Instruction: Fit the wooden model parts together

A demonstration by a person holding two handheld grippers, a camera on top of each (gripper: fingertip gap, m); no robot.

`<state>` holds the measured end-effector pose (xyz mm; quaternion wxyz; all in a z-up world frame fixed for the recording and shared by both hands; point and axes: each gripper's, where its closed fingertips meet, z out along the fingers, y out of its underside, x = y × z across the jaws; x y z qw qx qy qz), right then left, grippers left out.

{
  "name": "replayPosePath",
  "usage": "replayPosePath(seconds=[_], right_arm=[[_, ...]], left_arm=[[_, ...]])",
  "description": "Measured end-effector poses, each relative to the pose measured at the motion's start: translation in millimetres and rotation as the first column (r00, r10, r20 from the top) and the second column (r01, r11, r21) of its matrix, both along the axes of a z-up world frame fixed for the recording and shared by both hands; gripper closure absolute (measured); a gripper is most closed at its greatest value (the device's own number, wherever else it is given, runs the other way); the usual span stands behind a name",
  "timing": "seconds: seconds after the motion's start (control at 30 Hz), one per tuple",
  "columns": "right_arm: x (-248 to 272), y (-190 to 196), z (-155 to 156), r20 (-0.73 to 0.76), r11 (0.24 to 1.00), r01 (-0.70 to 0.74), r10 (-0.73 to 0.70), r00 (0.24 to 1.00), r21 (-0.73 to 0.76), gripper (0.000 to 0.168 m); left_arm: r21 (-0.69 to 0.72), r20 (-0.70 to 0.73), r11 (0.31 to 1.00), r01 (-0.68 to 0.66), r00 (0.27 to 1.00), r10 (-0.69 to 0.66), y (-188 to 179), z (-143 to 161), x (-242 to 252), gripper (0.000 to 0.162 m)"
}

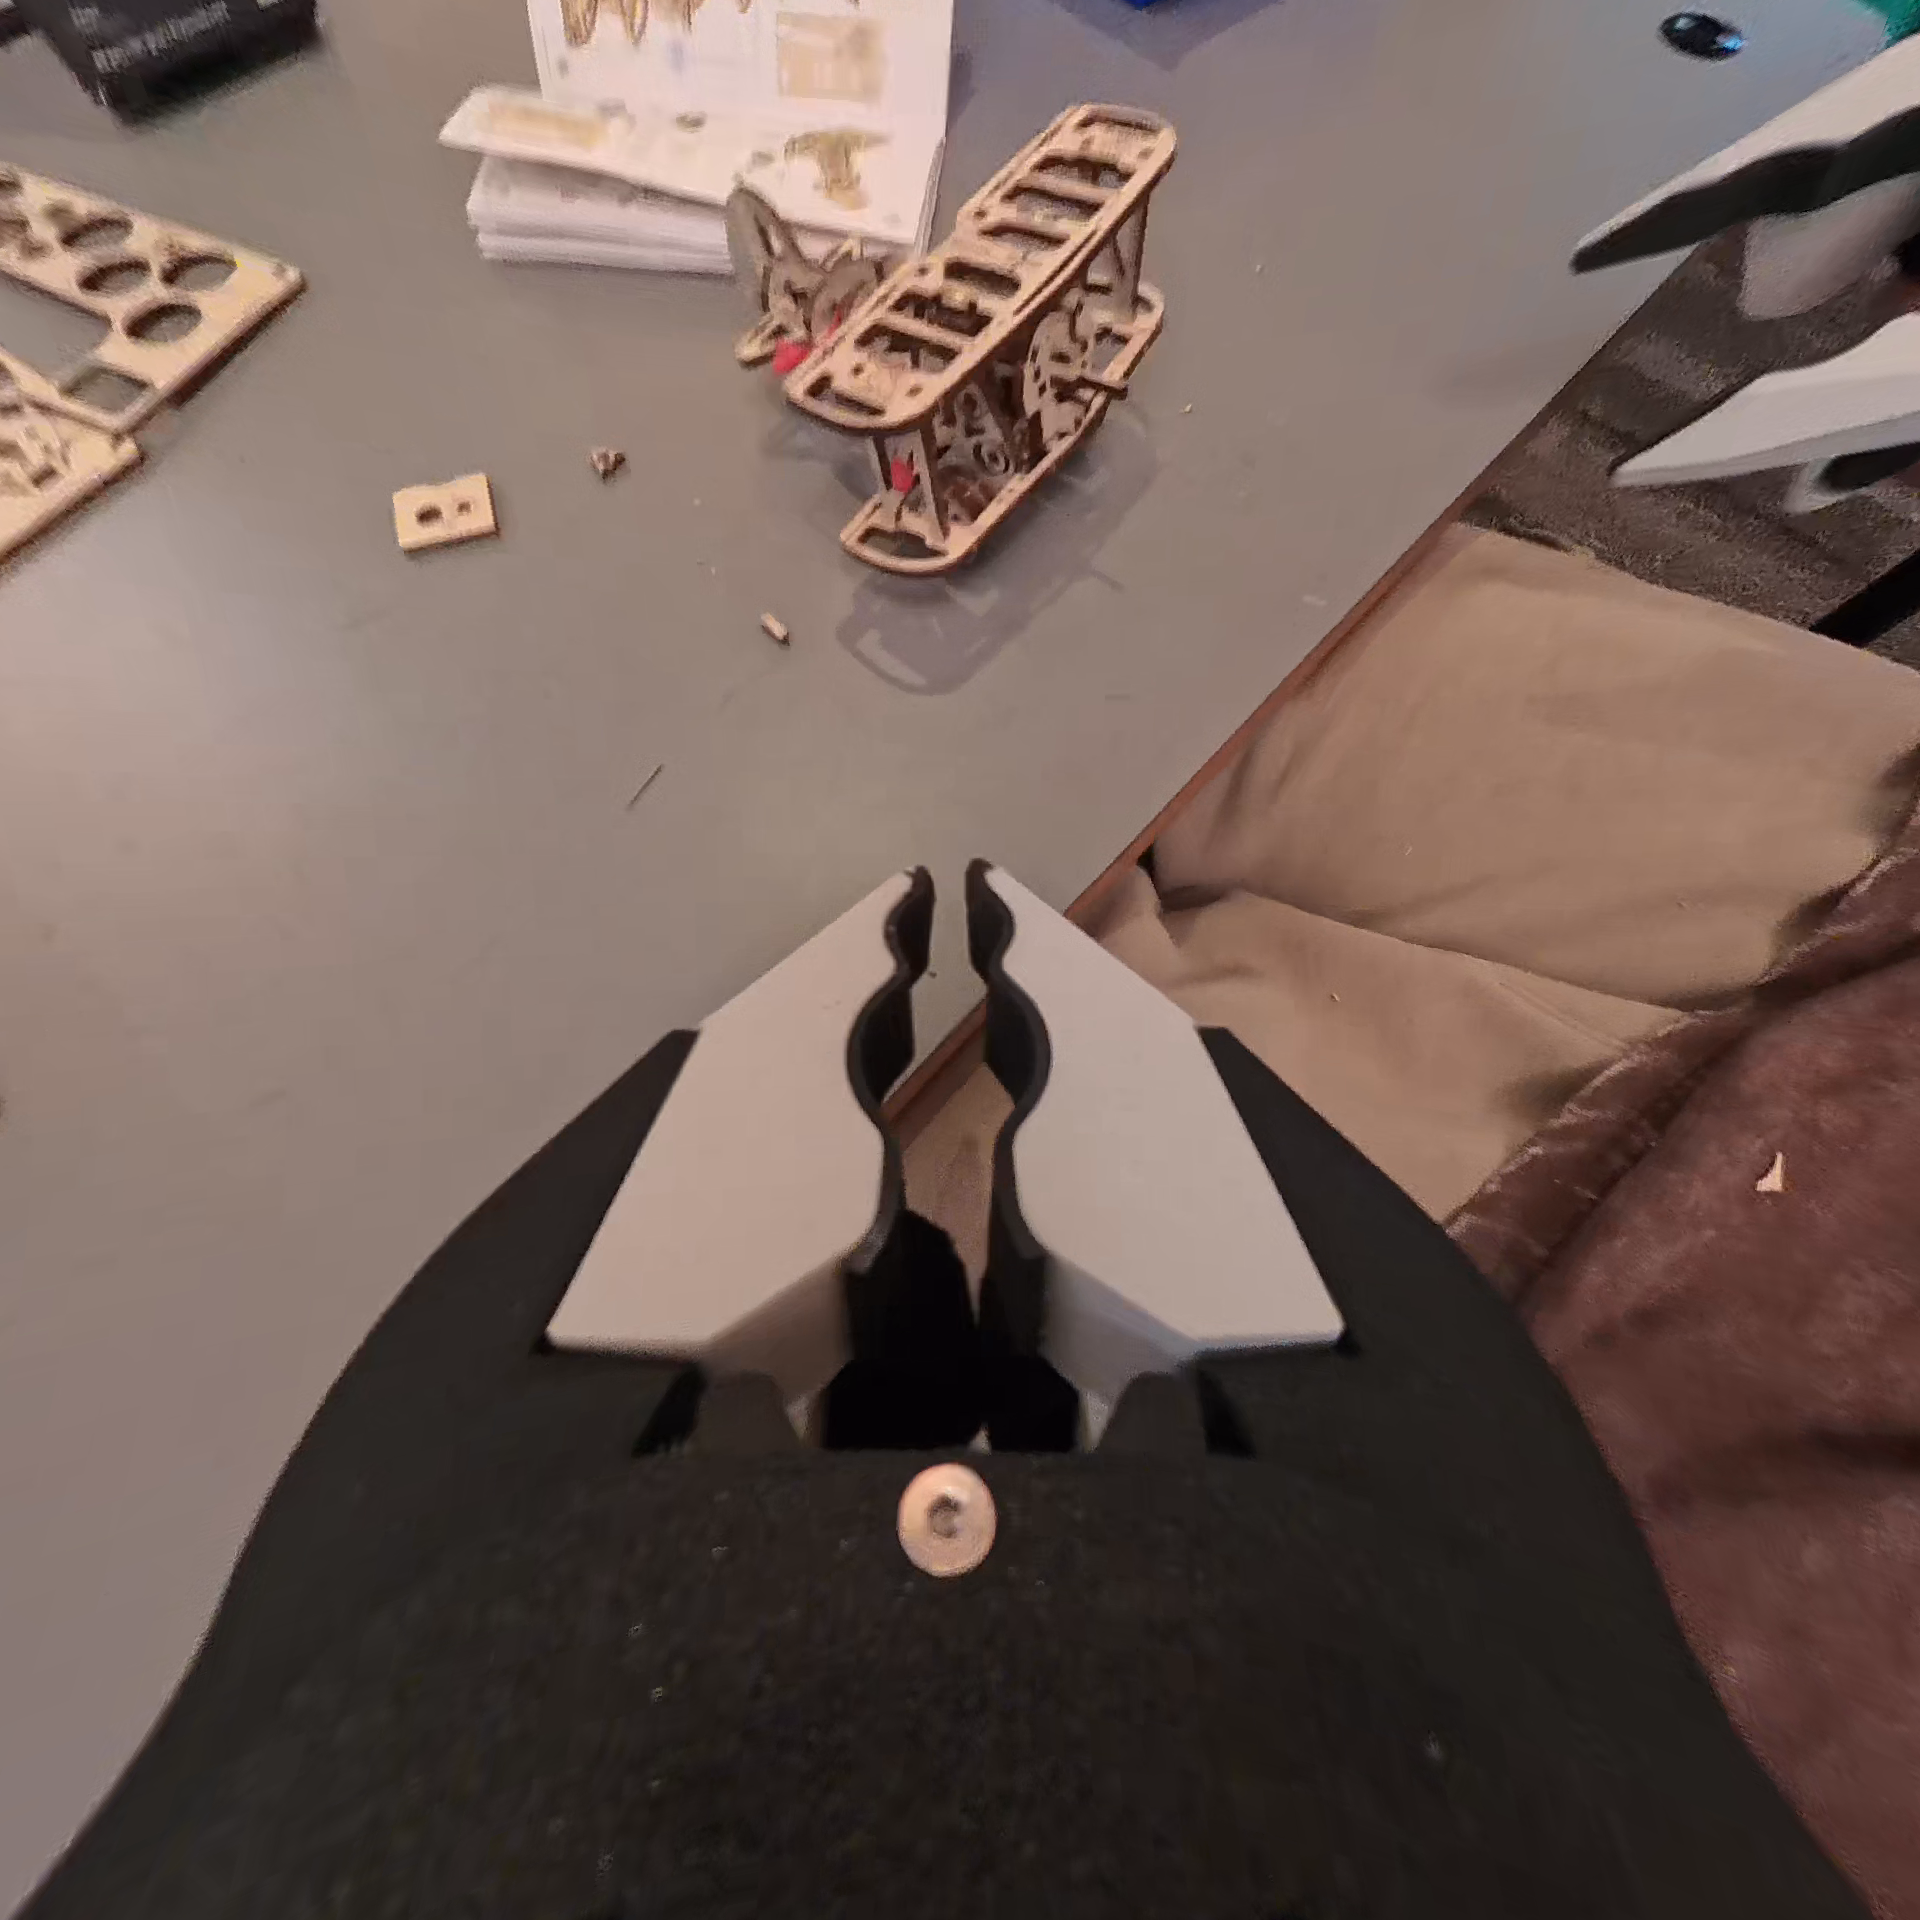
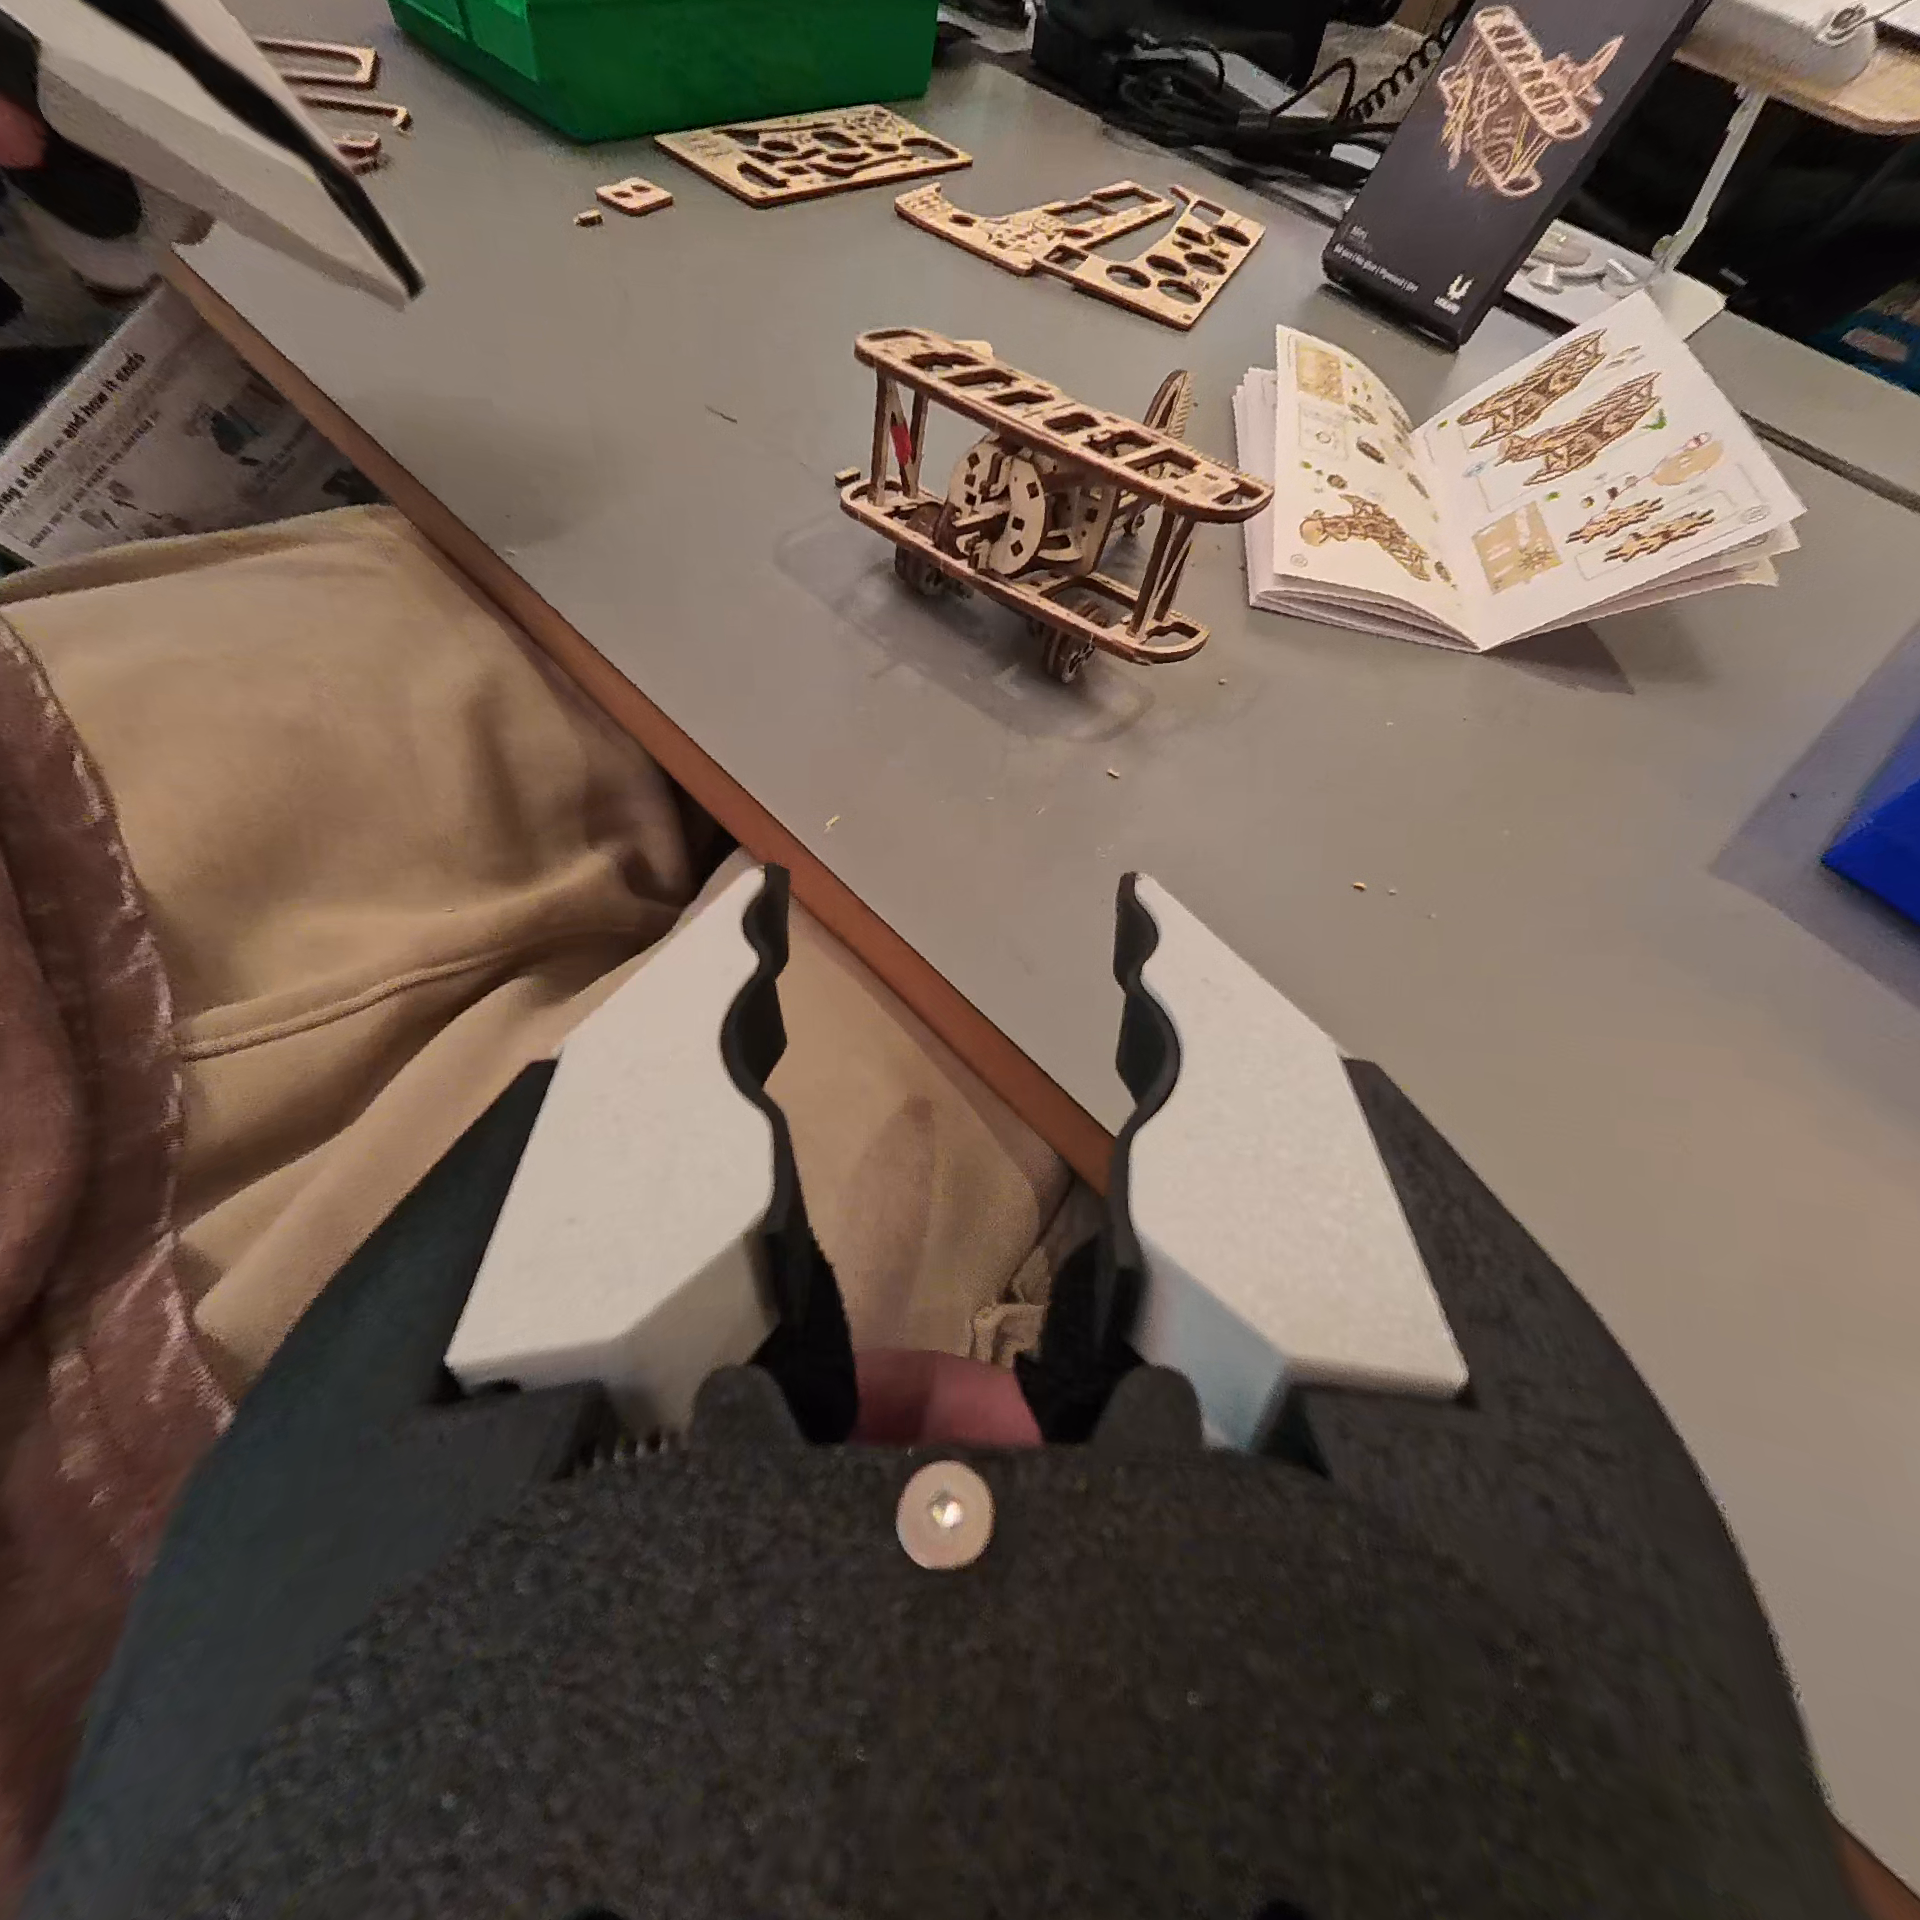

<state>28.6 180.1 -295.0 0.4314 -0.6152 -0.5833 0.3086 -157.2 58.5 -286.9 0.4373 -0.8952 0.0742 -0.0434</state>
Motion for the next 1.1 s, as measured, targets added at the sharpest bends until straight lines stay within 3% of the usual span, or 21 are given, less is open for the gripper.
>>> replayPosePath(seconds=[0.47, 0.73, 1.1], right_arm=[[-7, 0, -5, 0.024, 0.999, -0.028, 0.027, 0.999, 0.033, 0.106], [-9, 3, -14, 0.066, 1.0, -0.005, 0.003, 0.998, 0.028, 0.106], [-14, -7, -7, 0.046, 0.999, -0.003, 0.001, 0.999, 0.036, 0.105]], left_arm=[[0.04, 0.015, 0.997, -0.062, 0.998, 0.062, 2, 9, -12, 0.151], [-0.047, -0.031, 0.996, -0.076, 0.997, 0.074, -2, -9, -16, 0.148], [-0.033, -0.041, 0.999, -0.034, 0.999, 0.033, 4, -8, -11, 0.146]])
